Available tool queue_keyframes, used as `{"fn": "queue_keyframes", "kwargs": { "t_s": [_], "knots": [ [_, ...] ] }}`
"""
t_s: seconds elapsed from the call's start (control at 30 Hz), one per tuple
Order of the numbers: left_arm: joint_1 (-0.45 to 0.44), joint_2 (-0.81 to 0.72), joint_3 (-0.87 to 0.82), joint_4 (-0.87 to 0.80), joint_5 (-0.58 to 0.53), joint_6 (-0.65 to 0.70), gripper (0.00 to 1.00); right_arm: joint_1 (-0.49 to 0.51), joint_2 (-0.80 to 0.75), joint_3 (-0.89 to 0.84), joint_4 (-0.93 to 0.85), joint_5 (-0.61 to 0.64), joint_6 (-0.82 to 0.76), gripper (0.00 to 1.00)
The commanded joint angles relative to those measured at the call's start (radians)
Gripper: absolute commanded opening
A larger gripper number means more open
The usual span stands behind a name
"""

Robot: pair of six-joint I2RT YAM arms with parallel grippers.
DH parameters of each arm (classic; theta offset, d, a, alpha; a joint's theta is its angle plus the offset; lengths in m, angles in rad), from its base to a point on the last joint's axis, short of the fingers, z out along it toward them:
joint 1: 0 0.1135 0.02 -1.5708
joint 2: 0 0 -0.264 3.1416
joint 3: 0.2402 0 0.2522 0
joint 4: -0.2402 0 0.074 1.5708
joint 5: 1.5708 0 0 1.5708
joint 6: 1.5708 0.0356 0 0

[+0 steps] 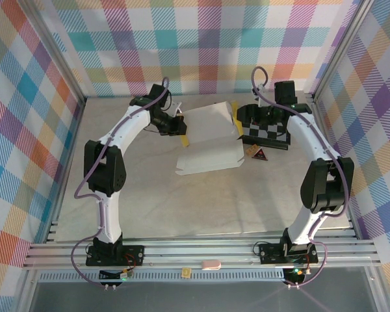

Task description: Fold the paper box

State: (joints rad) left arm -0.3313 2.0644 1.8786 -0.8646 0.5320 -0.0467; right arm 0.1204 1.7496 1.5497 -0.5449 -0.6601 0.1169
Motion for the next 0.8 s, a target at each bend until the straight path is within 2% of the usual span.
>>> {"fn": "queue_keyframes", "kwargs": {
  "t_s": [0.0, 0.1, 0.27, 0.43, 0.77],
  "knots": [
    [-0.008, -0.083, -0.01, 0.005, 0.065, 0.026, 0.0, 0.01, 0.042, 0.06, -0.058, -0.125, -0.065, 0.5],
    [-0.007, -0.086, -0.012, -0.003, 0.064, 0.027, 0.0, 0.011, 0.075, 0.095, -0.079, -0.203, -0.06, 0.48],
    [-0.006, -0.089, -0.013, -0.005, 0.061, 0.018, 0.0, 0.017, 0.077, 0.086, -0.071, -0.182, -0.058, 0.44],
    [-0.007, -0.092, -0.005, -0.004, 0.056, 0.009, 0.0, 0.042, 0.048, 0.064, -0.059, -0.051, -0.075, 0.41],
    [-0.018, -0.098, 0.009, -0.014, 0.041, 0.012, 0.0, 0.119, 0.014, 0.053, -0.043, 0.175, -0.106, 0.41]
  ]
}}
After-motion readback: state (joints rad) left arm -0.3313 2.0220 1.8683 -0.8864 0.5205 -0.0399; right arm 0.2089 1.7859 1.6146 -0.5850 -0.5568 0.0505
